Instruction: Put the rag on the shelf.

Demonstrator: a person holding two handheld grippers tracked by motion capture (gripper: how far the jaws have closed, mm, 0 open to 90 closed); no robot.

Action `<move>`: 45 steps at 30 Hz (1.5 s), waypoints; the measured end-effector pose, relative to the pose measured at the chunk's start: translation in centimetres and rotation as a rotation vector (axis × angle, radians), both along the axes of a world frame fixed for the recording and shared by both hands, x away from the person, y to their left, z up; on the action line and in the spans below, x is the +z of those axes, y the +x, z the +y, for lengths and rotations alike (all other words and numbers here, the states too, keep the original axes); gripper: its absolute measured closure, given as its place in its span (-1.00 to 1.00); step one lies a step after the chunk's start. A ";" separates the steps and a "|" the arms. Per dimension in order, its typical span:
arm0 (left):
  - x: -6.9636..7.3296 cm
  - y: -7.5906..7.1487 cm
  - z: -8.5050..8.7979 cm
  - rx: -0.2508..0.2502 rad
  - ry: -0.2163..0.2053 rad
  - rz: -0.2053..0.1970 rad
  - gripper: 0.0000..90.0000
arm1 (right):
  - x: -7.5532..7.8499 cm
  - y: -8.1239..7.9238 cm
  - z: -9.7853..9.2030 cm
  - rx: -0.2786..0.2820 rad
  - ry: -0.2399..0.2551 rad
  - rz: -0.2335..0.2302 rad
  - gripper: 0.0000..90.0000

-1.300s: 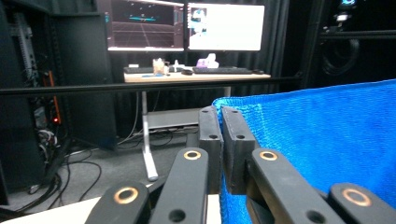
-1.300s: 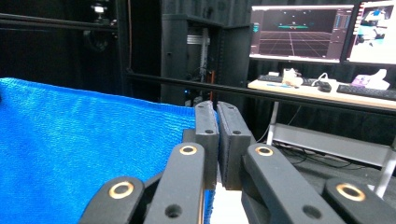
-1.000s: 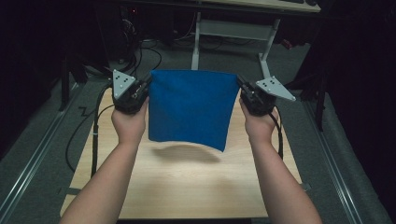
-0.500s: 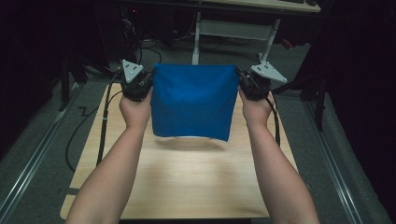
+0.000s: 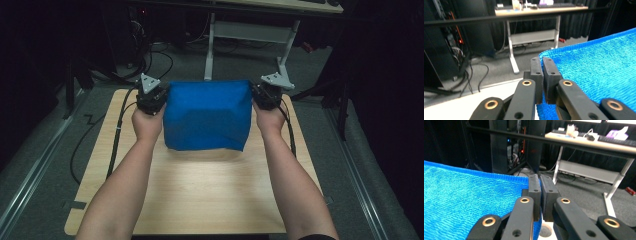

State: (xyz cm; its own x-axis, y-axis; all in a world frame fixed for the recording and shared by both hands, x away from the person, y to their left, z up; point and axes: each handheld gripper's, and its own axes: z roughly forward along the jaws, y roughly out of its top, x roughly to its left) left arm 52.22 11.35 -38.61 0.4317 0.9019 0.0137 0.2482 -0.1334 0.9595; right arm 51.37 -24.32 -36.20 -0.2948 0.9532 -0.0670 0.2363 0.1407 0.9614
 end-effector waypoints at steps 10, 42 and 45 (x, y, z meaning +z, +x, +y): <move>-5.0 -0.5 0.4 -0.036 -0.013 0.117 0.95 | -4.0 -0.4 0.5 0.023 -0.039 0.085 0.96; -11.7 -0.6 -1.7 -0.167 -0.071 0.314 0.94 | -12.3 -2.5 0.4 0.045 -0.009 0.249 0.96; -12.0 -0.5 -1.8 -0.174 -0.073 0.330 0.94 | -12.4 -2.7 0.5 0.044 -0.010 0.251 0.96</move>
State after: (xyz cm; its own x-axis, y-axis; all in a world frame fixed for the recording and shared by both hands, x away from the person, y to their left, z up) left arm 51.72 9.59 -50.61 0.5491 0.8080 -0.2134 0.5250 -0.1348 0.8404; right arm 48.71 -23.80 -48.62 -0.3444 0.9388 0.0039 0.4610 0.1655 0.8718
